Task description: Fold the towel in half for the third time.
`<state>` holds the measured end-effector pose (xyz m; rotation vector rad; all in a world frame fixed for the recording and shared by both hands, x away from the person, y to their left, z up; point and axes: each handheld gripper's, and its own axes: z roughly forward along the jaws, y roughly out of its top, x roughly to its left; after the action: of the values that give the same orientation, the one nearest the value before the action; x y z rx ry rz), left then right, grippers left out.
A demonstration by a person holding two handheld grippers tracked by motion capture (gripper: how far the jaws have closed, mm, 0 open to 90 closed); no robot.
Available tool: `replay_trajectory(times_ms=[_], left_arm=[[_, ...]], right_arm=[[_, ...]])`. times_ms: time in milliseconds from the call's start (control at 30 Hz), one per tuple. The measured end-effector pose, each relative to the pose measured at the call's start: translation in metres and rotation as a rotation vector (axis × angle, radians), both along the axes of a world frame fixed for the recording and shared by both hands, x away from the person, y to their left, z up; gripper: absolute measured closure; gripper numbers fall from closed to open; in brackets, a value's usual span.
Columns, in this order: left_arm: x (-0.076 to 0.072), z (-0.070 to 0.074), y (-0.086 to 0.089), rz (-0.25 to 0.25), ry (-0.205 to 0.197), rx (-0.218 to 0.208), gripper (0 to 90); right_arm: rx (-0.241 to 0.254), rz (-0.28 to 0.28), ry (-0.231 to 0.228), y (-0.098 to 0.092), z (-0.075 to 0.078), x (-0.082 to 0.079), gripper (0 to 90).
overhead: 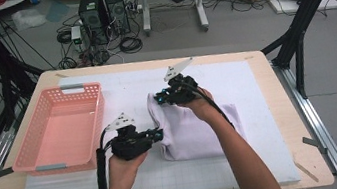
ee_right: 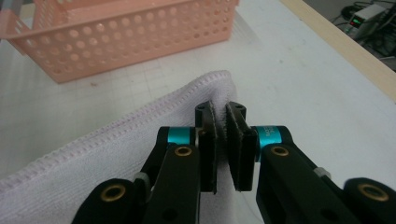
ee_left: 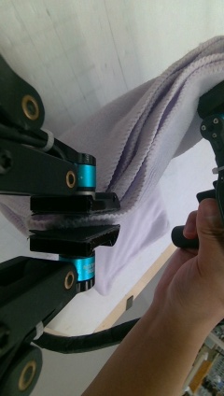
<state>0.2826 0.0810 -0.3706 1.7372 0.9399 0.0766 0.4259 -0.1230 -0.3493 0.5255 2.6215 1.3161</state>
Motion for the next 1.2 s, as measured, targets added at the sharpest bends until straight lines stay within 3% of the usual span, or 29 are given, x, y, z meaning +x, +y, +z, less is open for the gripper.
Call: replay_trajectory(times_ms=[367, 767, 800, 867, 967, 1133, 1200], left_arm=[[0.018, -0.009, -0.053, -0.074, 0.044, 0.023, 82.2], [0.027, -0.022, -0.102, -0.085, 0.042, 0.066, 79.8], [0.026, -0.023, -0.105, -0.077, 0.030, 0.064, 77.0], [0.024, -0.023, -0.107, -0.070, -0.016, 0.080, 62.7], [0.021, -0.019, -0.102, -0.059, -0.055, 0.089, 44.5], [0.016, -0.011, -0.074, -0.028, -0.157, 0.063, 38.0], [0.015, -0.012, -0.061, -0.005, -0.180, 0.057, 36.4]], right_arm=[[-0.001, -0.097, 0.003, -0.055, -0.009, -0.002, 84.0], [0.001, -0.176, 0.003, -0.104, -0.024, -0.006, 84.3], [-0.004, -0.181, 0.001, -0.108, -0.025, -0.006, 84.3], [-0.014, -0.189, 0.001, -0.114, -0.029, -0.007, 84.5], [-0.021, -0.201, 0.001, -0.125, -0.033, -0.008, 84.5], [-0.030, -0.215, -0.003, -0.143, -0.040, -0.011, 84.5], [-0.034, -0.219, -0.013, -0.149, -0.043, -0.012, 84.4]])
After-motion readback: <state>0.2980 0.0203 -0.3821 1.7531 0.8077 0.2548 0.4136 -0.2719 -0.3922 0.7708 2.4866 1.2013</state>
